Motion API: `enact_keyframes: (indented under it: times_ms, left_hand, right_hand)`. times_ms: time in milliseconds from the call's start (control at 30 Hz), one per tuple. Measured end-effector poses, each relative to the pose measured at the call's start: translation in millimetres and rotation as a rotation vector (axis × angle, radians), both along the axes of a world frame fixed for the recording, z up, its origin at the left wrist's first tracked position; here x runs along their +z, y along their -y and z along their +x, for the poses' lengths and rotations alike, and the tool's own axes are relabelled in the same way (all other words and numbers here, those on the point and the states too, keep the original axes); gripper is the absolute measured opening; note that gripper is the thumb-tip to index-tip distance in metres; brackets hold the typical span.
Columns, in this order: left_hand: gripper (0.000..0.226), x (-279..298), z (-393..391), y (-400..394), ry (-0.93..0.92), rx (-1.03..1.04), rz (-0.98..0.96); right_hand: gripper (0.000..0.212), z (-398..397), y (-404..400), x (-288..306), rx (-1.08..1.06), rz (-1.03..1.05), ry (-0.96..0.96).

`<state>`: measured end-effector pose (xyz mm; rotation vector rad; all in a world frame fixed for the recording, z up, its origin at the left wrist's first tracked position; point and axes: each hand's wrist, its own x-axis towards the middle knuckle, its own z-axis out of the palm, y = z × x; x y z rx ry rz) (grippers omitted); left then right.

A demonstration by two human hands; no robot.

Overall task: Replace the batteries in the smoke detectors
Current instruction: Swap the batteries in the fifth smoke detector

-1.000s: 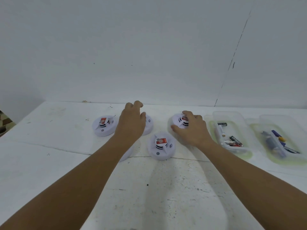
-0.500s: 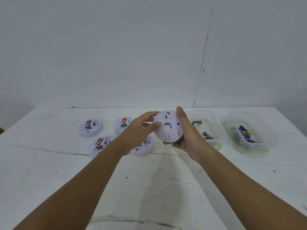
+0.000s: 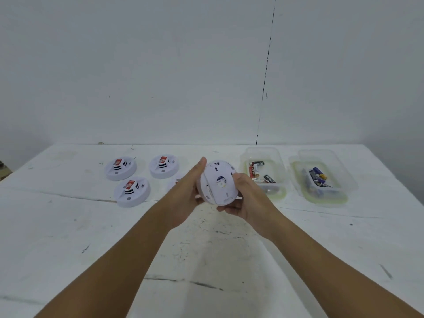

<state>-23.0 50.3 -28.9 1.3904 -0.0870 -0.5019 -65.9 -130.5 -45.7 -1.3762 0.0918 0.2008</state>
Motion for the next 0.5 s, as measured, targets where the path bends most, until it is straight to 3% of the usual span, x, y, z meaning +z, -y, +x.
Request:
enact_keyframes:
  times_ms: [133,333,500]
  left_hand:
    - [0.075,6,-10,5,-0.312,-0.045,-0.219]
    - [0.049,5,-16,-3,-0.366,-0.018,-0.269]
    - [0.05,0,-25,1,-0.344,0.161,-0.485]
  right_hand:
    - [0.032,-6,-1,1,0.012,-0.154,0.103]
    - [0.016,-5,10,2,-0.07,-0.37,0.31]
    - [0.012,-8,7,1,-0.237,-0.299,0.324]
